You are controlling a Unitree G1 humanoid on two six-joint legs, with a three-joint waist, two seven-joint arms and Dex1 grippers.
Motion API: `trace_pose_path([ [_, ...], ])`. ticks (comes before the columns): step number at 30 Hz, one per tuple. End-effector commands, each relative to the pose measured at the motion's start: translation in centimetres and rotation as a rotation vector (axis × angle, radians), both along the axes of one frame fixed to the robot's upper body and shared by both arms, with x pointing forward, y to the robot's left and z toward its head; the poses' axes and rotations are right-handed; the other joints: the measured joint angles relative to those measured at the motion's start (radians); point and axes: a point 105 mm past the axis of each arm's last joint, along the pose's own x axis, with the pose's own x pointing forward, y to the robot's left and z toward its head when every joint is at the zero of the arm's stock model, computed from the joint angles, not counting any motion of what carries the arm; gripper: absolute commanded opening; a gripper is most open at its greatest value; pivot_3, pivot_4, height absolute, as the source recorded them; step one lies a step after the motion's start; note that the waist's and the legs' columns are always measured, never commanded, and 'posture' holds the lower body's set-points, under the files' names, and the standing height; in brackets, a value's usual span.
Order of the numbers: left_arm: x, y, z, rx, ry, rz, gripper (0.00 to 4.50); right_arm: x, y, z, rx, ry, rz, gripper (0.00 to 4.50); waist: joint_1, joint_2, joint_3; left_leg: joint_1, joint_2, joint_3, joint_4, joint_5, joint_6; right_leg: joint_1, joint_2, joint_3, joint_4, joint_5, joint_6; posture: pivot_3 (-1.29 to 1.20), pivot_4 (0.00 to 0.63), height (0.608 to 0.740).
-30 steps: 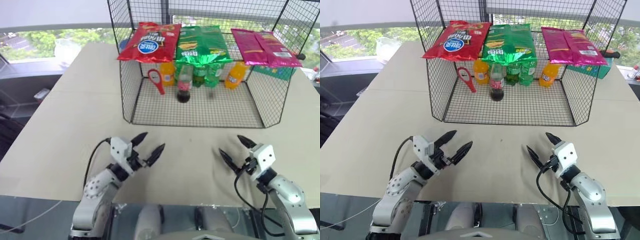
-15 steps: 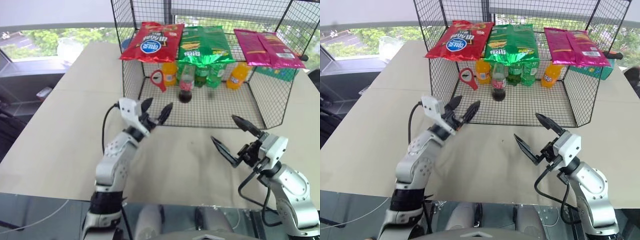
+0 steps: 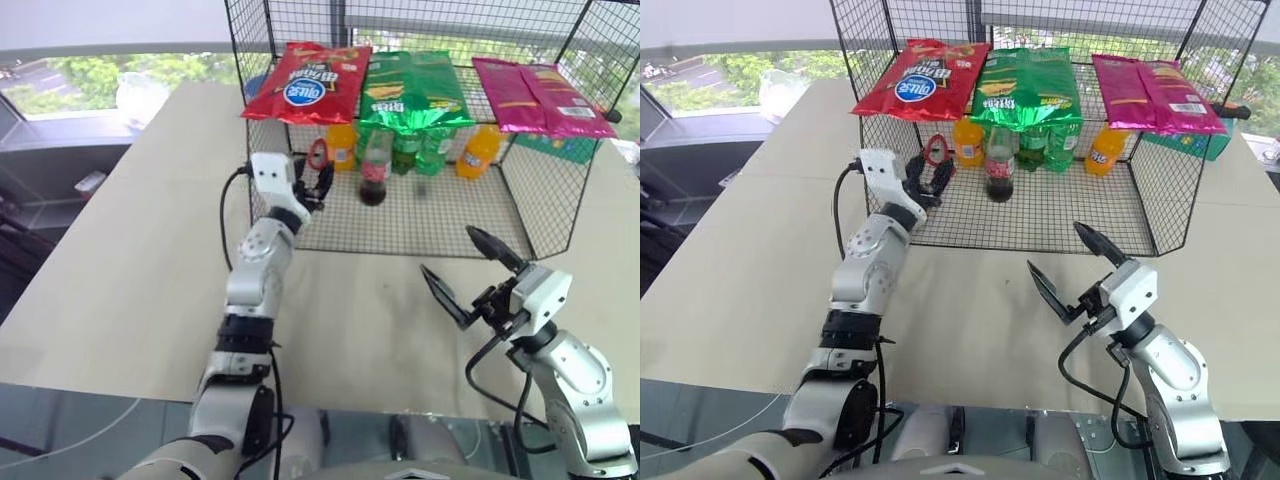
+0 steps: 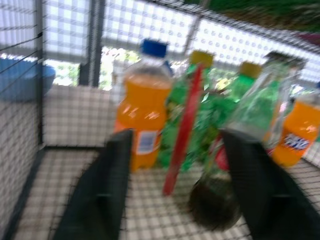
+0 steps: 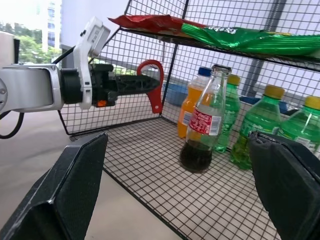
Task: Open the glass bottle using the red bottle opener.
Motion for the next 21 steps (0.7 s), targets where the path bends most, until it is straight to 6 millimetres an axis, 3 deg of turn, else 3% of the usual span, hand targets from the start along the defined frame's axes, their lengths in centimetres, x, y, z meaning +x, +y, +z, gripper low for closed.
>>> trace_pose_path([
  [1,-0.4,0.2,1.3,0.017,-0.072,-0.005,0.77,-0.4,0.2,0.7,0.004,-0.042,-0.002,4.5,0.0,0.0,0.0,0.0,0.0,0.0,0.0,0.0,0.0,0.0,0.0,0.0,0.0,0.0,0.0,0.0,0.15,0.74],
  [3,-0.7,0.3,1.4,0.024,-0.08,-0.013,0.06,-0.4,0.2,0.6,0.004,-0.035,-0.002,4.5,0.001,0.0,0.0,0.0,0.0,-0.001,0.0,0.0,0.0,0.0,0.0,0.0,0.0,0.0,0.0,0.0,0.15,0.74],
  [10,-2.6,0.3,2.2,0.025,-0.113,-0.164,0.06,0.2,0.0,-0.7,-0.008,0.054,-0.018,4.5,0.001,0.0,0.0,0.0,0.0,-0.001,0.0,0.0,0.0,0.0,0.0,0.0,0.0,0.0,0.0,0.0,0.15,0.74],
  [17,-4.7,0.0,3.6,-0.007,-0.122,-0.447,0.06,1.1,-0.4,-1.2,-0.035,0.032,-0.124,4.5,0.001,0.0,0.0,0.0,0.0,0.0,0.0,0.0,0.0,0.0,0.0,0.0,0.001,0.0,0.0,0.0,0.15,0.74],
  [21,-6.4,-0.8,4.0,-0.134,-0.017,-0.665,0.06,1.4,0.3,-2.0,-0.1,0.128,-0.118,4.5,0.001,0.0,0.0,0.0,0.0,-0.001,0.0,0.0,0.0,0.0,0.0,-0.001,0.001,0.0,0.0,0.0,0.15,0.74],
])
